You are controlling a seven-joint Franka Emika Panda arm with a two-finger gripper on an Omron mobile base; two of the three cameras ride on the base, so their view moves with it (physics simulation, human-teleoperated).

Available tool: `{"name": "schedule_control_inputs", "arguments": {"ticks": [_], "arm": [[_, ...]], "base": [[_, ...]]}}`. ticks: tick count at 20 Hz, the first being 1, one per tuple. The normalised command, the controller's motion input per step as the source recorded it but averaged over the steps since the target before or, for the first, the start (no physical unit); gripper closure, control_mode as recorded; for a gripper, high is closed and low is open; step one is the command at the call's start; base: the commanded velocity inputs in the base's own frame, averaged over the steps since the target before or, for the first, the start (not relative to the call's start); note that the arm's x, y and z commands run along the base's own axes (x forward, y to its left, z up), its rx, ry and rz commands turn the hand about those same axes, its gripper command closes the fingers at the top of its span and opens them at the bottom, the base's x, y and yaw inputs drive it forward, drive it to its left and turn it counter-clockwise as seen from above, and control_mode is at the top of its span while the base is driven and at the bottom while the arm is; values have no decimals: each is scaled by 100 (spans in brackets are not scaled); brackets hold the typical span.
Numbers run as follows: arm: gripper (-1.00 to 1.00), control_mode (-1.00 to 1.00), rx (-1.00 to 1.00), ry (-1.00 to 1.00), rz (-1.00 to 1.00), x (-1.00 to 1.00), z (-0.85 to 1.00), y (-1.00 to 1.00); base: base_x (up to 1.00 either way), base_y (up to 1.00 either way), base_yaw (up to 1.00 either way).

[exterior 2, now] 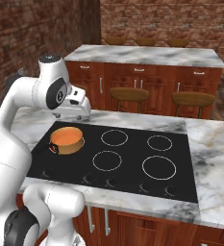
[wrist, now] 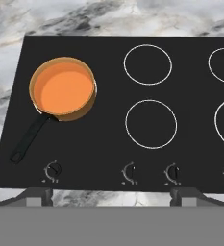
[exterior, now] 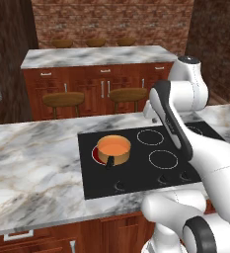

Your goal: Wait until the marinara sauce is simmered to a deep red color and then turn off the stove.

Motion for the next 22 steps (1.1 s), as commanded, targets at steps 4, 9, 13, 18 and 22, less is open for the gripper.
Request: {"name": "schedule_control_inputs", "arguments": {"ticks": [4, 9, 13, 18, 22], "arm": [[-100, -100, 0, 0, 0, 0, 0, 0], [-100, -100, 0, 0, 0, 0, 0, 0], [-100, -100, 0, 0, 0, 0, 0, 0], [-100, -100, 0, 0, 0, 0, 0, 0], [-100, -100, 0, 0, 0, 0, 0, 0]], "base": [[0, 0, 0], [0, 0, 0], [0, 0, 0], [0, 0, 0], [0, 0, 0]]}}
